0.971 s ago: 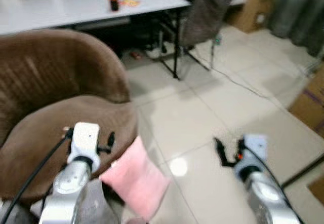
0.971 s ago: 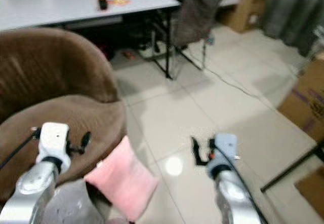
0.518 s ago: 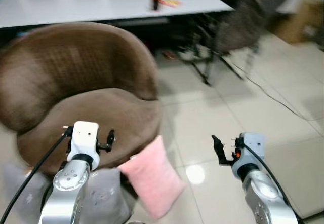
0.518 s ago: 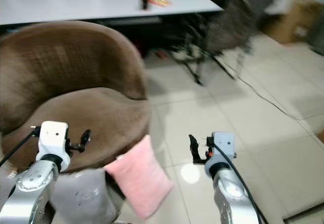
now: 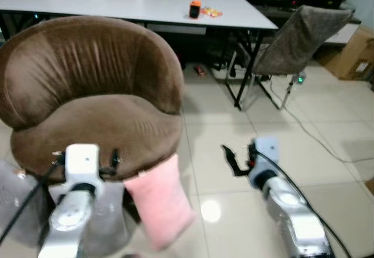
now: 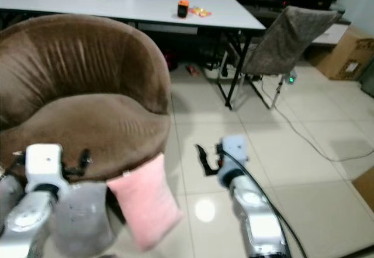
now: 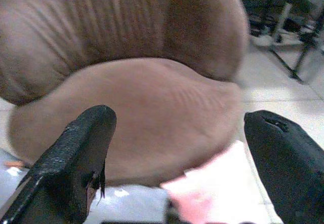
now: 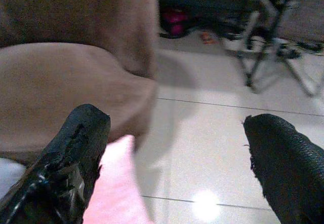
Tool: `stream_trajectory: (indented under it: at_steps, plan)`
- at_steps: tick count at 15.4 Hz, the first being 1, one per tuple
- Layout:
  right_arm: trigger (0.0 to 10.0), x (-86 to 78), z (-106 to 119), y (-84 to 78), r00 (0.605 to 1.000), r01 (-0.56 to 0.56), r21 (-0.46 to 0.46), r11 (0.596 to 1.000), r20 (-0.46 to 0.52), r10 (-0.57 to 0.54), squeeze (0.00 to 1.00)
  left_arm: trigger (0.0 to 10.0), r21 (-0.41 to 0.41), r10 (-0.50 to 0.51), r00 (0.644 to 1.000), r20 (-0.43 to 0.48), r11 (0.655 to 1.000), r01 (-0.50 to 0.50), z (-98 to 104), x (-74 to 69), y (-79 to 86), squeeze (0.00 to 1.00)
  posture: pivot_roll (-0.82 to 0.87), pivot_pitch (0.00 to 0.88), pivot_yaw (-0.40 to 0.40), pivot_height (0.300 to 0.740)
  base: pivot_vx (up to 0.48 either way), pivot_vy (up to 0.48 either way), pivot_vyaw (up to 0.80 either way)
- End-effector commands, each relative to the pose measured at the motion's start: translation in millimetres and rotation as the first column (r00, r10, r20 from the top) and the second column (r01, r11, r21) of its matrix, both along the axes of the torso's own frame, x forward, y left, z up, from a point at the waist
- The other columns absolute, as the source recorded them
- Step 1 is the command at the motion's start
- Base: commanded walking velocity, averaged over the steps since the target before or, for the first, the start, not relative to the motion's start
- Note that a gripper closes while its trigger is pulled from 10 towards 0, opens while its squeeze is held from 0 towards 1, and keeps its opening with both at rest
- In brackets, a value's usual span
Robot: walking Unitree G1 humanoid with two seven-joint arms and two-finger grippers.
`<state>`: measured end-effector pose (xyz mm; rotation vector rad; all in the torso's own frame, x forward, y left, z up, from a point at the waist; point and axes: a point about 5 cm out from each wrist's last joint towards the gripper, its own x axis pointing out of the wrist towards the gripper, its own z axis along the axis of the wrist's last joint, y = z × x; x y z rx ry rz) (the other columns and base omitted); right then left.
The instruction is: Move the pillow to the sofa from floor
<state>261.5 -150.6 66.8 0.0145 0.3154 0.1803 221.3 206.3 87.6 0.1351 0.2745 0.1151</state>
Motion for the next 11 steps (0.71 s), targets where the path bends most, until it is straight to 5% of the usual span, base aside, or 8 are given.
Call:
stream_trajectory:
  at_steps: [1,2,5,8,11]
  plan:
    - [10.0,6.4,7,-2.9,0.999,0.02,-0.033,0.999,0.043,-0.019,1.0,10.0,0.021,0.002,1.0,0.025,1.0,-0.002,5,3.3,1.4,0.0,0.06,0.0,-0.1,0.74,0.0,-0.48,0.0]
    - [10.0,8.4,9,-1.7,0.998,0.005,-0.045,0.999,0.058,-0.002,0.0,10.0,0.023,-0.001,1.0,0.03,1.0,0.0,6,5.1,1.5,0.0,0.05,0.0,-0.097,0.74,0.0,-0.48,0.0]
    - [10.0,7.7,7,-0.6,0.999,0.006,0.037,0.999,0.042,-0.008,0.0,10.0,0.064,-0.03,0.999,0.045,0.998,0.027,7,10.7,-0.4,0.0,0.05,0.0,-0.088,0.74,0.0,-0.48,0.0]
    - [10.0,8.4,7,2.7,0.999,0.0,0.059,0.998,0.052,-0.003,0.0,10.0,0.106,-0.032,0.996,0.078,0.994,0.023,11,14.6,0.7,0.0,0.05,0.0,-0.078,0.74,0.0,0.0,0.0]
    - [10.0,6.8,6,9.1,0.999,-0.011,0.079,0.997,0.043,0.008,0.0,10.0,0.062,-0.045,0.996,0.083,0.997,0.04,12,17.1,0.8,0.0,0.06,0.0,-0.075,0.74,0.0,0.0,0.27]
